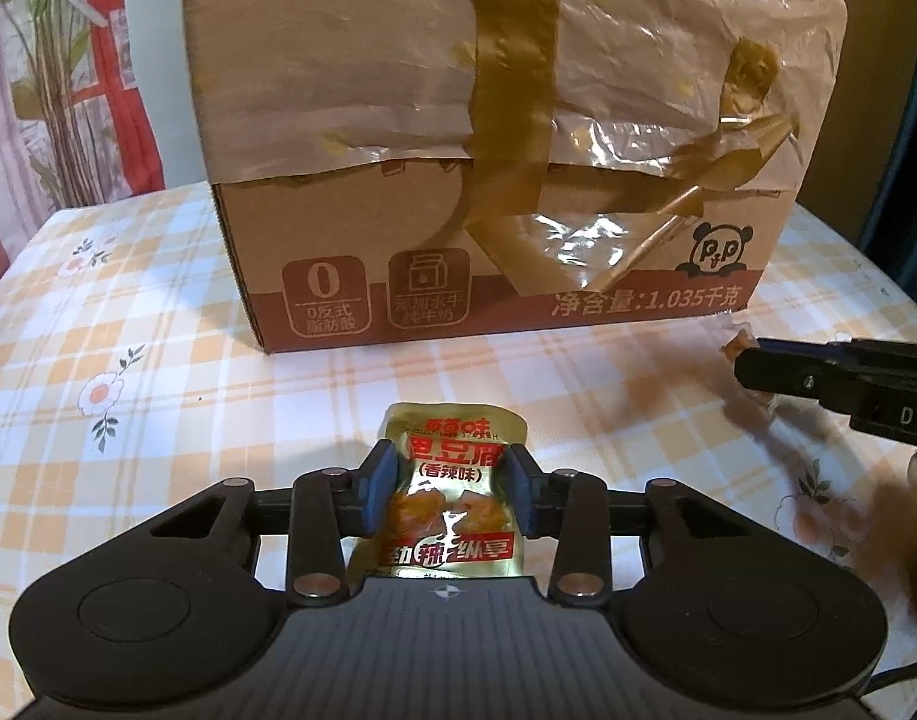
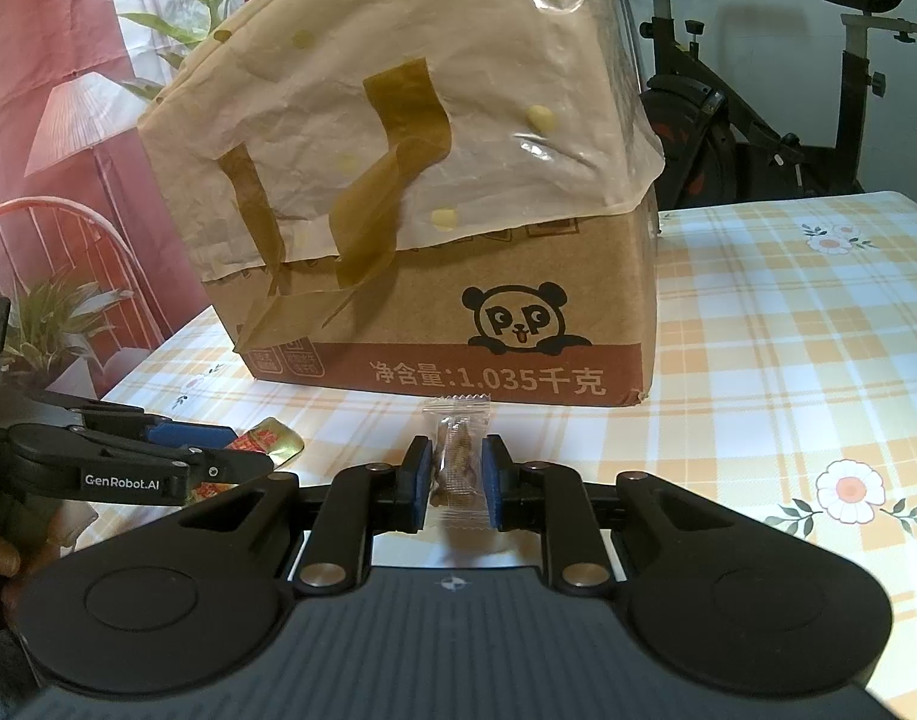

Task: Organize snacks
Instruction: 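Carry the gold packet and clear packet up over the box with both tools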

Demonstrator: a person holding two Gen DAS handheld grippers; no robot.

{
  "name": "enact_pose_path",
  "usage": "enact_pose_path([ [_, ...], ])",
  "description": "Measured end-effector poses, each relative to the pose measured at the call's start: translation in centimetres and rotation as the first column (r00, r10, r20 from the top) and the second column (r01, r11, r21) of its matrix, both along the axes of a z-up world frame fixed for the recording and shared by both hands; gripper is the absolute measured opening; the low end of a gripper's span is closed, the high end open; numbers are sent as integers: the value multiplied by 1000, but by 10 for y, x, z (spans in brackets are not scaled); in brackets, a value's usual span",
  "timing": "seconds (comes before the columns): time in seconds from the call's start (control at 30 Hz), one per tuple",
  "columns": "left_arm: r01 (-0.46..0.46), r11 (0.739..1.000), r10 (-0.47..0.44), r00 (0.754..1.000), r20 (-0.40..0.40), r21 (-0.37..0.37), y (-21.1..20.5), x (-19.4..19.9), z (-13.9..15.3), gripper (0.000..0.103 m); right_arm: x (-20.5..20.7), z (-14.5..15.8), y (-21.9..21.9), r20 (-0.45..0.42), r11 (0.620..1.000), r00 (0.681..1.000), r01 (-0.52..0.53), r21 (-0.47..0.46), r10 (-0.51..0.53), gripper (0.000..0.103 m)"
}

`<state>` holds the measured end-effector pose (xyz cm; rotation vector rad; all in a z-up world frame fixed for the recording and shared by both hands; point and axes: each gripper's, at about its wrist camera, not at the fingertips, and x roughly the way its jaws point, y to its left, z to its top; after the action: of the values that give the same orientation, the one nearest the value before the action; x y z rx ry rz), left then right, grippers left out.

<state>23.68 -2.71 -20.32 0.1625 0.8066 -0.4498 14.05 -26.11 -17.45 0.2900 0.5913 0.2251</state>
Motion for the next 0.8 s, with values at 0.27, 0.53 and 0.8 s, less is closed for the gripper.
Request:
enact_pose_path([
  [0.27,-2,1000,2,1000,15,-31,2,-14,14,35,-1,0,0,7,1000,1000,1,-3,-1,20],
  [0.53,-40,997,42,999,33,-64,10,-19,21,35,-3,2,3,15,1000,1000,0,-14,0,20],
  [0.8,-26,994,38,993,113,-108,10,-31,57,35,-6,5,6,26,999,1000,6,-48,-4,20],
])
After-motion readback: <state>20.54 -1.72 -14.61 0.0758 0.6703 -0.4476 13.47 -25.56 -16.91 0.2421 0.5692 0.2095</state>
